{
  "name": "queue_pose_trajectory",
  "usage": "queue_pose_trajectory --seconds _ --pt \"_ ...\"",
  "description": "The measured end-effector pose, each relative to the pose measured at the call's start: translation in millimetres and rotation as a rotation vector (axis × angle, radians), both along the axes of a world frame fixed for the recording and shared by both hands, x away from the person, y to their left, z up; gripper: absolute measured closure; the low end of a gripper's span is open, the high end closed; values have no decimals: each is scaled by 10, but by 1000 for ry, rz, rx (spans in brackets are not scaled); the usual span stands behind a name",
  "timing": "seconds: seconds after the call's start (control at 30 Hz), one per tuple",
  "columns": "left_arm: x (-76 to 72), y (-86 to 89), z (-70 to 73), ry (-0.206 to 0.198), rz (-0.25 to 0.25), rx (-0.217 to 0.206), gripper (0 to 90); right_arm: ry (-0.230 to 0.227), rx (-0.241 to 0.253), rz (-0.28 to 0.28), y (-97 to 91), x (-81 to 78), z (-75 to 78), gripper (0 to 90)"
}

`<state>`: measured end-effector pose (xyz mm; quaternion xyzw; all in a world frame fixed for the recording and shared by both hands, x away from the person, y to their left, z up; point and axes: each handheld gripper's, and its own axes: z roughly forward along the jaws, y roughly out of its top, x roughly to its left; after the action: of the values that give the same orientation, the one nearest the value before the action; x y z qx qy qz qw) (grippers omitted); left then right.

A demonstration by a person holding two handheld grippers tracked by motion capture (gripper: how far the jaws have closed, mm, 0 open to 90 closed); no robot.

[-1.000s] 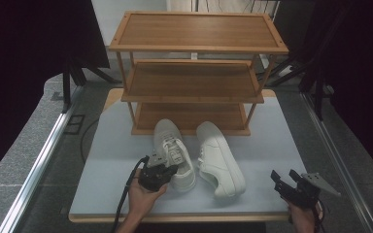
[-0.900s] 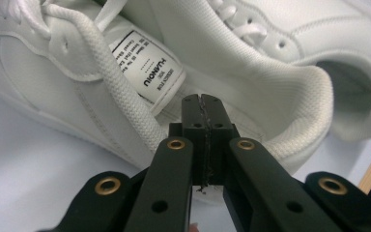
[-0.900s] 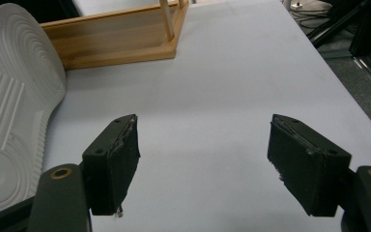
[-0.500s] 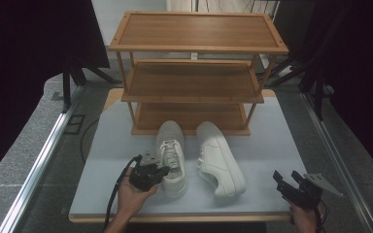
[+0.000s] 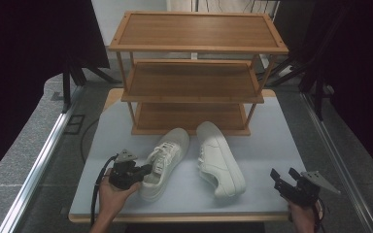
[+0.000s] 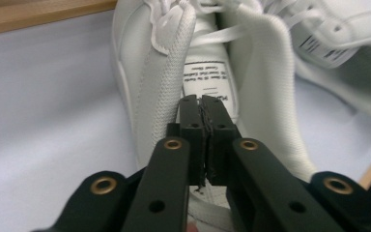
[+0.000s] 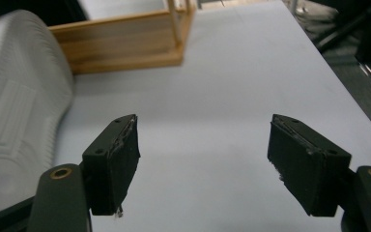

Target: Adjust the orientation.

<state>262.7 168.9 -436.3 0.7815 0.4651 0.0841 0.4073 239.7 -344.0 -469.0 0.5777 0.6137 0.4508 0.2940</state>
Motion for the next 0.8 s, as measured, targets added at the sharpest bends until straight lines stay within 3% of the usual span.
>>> queue_pose_trajectory --seconds 0.07,0.1,0.13,0.2,0.27,0.33,0.37,0.4,0.43,0.57,0.67,0.73,0.8 --pt "-16 -1 48 -20 -3 -21 787 -21 -2 22 61 17 48 269" --pt "-28 4 98 -42 -6 -43 787 -30 -9 33 85 21 67 270" --pt "-44 7 170 -73 -5 -79 728 -52 -27 60 152 19 123 272" --pt "-54 5 208 -97 -11 -95 704 -61 -32 67 186 13 154 273" --pt "-87 7 234 -139 -2 -125 602 -88 -53 65 274 -18 260 281" --pt "-94 5 235 -144 1 -127 553 -102 -47 78 298 -38 295 294" --pt "-117 10 246 -163 12 -122 525 -122 -12 122 348 -94 383 308" --pt "-117 10 246 -163 12 -122 508 -122 -12 122 348 -94 383 308" --pt "-155 18 256 -190 45 -146 492 -130 22 167 401 -155 472 325" --pt "-195 3 252 -212 41 -155 419 -145 25 256 567 -264 653 404" --pt "-176 16 247 -209 47 -179 400 -140 21 330 716 -300 722 526" --pt "-153 33 235 -204 56 -196 401 -114 81 419 823 -313 765 613" --pt "-139 57 225 -195 59 -206 404 -102 91 470 911 -318 788 681"
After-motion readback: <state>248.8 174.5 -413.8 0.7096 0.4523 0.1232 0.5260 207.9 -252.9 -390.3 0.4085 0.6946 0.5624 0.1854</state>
